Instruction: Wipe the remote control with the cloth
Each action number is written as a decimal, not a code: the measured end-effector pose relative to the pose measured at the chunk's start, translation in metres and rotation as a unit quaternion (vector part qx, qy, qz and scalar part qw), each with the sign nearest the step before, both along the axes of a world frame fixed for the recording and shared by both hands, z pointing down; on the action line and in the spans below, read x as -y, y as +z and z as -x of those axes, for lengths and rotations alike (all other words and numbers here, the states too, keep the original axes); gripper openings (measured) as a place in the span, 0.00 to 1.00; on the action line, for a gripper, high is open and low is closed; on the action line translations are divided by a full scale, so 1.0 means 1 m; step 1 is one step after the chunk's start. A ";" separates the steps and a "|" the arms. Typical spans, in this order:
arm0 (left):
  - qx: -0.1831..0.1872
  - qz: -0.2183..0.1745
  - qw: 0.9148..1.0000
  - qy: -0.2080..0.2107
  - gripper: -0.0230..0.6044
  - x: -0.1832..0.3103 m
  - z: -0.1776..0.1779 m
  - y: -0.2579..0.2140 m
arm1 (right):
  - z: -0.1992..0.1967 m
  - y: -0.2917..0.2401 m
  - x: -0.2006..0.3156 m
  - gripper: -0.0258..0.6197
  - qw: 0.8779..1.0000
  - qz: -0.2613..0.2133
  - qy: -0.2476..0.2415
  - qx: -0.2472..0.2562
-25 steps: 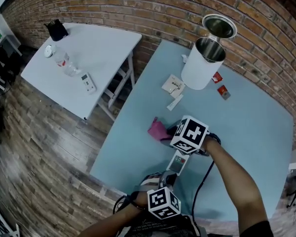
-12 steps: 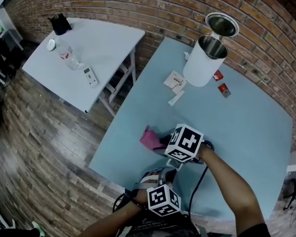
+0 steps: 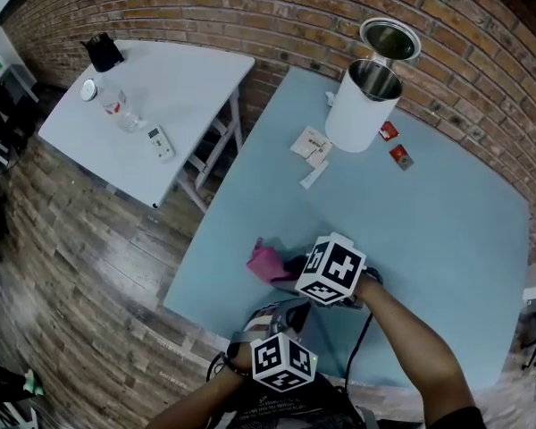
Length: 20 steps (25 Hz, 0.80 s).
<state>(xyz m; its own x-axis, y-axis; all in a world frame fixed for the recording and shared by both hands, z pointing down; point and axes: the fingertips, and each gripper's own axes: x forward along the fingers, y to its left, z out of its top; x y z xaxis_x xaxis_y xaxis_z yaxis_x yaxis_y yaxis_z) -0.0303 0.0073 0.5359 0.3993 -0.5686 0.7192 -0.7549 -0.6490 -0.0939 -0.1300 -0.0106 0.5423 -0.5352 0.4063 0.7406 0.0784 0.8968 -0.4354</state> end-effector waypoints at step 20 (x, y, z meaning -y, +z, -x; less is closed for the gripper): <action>-0.037 -0.010 0.998 0.052 0.04 0.074 0.033 0.001 | -0.099 -0.040 -0.011 0.16 0.908 0.022 0.391 0.149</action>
